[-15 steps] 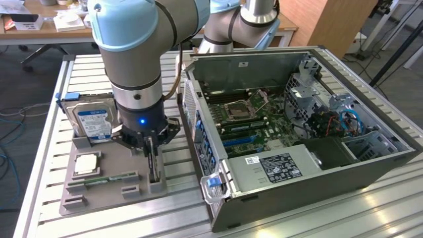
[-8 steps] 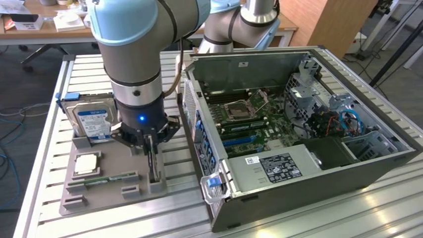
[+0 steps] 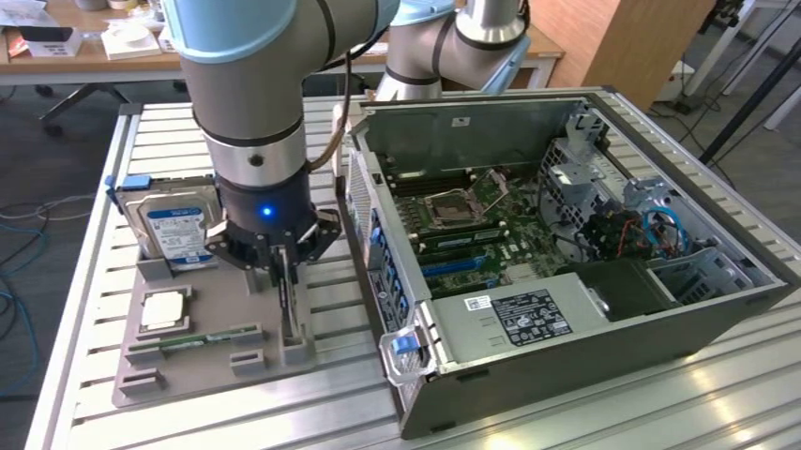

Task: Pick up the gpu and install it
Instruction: 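Pick up the gpu and move the gpu toward the slot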

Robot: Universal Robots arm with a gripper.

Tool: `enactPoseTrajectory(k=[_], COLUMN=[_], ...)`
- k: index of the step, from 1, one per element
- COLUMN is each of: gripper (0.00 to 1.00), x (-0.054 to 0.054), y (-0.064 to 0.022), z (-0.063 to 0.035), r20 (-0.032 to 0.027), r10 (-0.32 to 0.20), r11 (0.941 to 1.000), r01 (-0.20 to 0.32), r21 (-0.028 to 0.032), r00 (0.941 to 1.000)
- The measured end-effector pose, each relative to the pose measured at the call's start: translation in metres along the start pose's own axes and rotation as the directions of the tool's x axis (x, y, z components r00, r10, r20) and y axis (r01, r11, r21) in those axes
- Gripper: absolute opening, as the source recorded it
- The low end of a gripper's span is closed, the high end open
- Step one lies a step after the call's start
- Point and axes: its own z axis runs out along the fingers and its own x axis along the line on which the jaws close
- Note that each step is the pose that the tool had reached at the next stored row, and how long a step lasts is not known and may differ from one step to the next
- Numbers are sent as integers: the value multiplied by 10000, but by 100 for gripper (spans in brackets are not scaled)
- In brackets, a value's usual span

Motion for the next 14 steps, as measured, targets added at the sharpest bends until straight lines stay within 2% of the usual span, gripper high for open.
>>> enactPoseTrajectory(k=[14], gripper=[26], x=[-9], y=[18], z=[-384], r20=[1], r10=[0], r11=[10000], r01=[0], r21=[13], r00=[10000])
